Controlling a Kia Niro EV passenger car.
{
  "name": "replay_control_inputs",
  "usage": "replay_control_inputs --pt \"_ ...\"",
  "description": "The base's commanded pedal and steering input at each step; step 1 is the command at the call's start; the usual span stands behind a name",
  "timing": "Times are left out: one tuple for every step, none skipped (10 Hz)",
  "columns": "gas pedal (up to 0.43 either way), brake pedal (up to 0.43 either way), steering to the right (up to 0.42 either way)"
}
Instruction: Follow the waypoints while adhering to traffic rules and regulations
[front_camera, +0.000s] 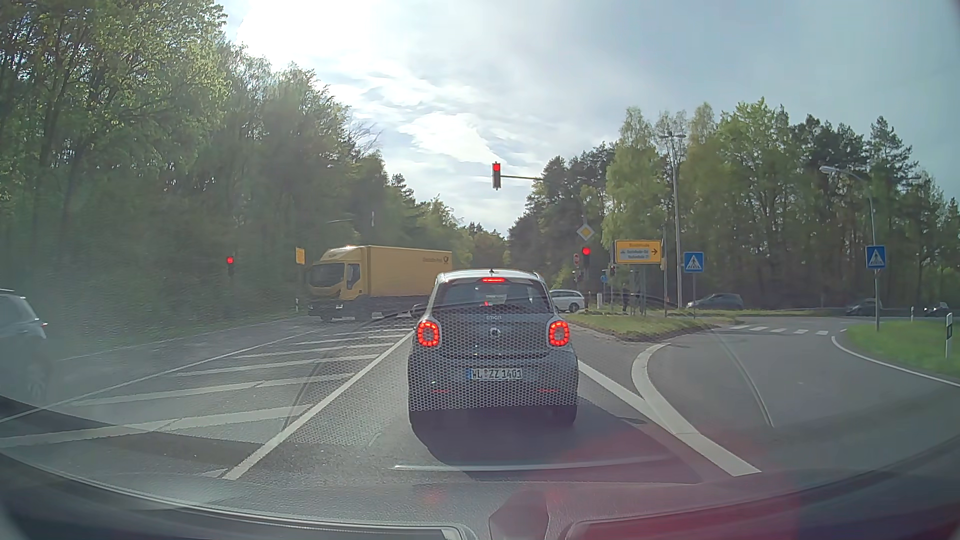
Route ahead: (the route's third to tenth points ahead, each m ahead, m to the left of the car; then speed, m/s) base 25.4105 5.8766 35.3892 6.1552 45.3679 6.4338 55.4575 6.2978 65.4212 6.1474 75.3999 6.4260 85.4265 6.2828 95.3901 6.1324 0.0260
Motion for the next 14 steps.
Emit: replay_control_inputs --pt "0.000 0.201 -0.007" --pt "0.000 0.201 -0.007" --pt "0.000 0.201 -0.007" --pt "0.000 0.201 -0.007" --pt "0.000 0.201 -0.008" --pt "0.000 0.201 -0.008" --pt "0.000 0.201 -0.009" --pt "0.000 0.201 -0.010" --pt "0.000 0.201 -0.010" --pt "0.000 0.201 -0.010" --pt "0.000 0.201 -0.010" --pt "0.000 0.201 -0.013" --pt "0.000 0.201 -0.013" --pt "0.000 0.201 -0.013"
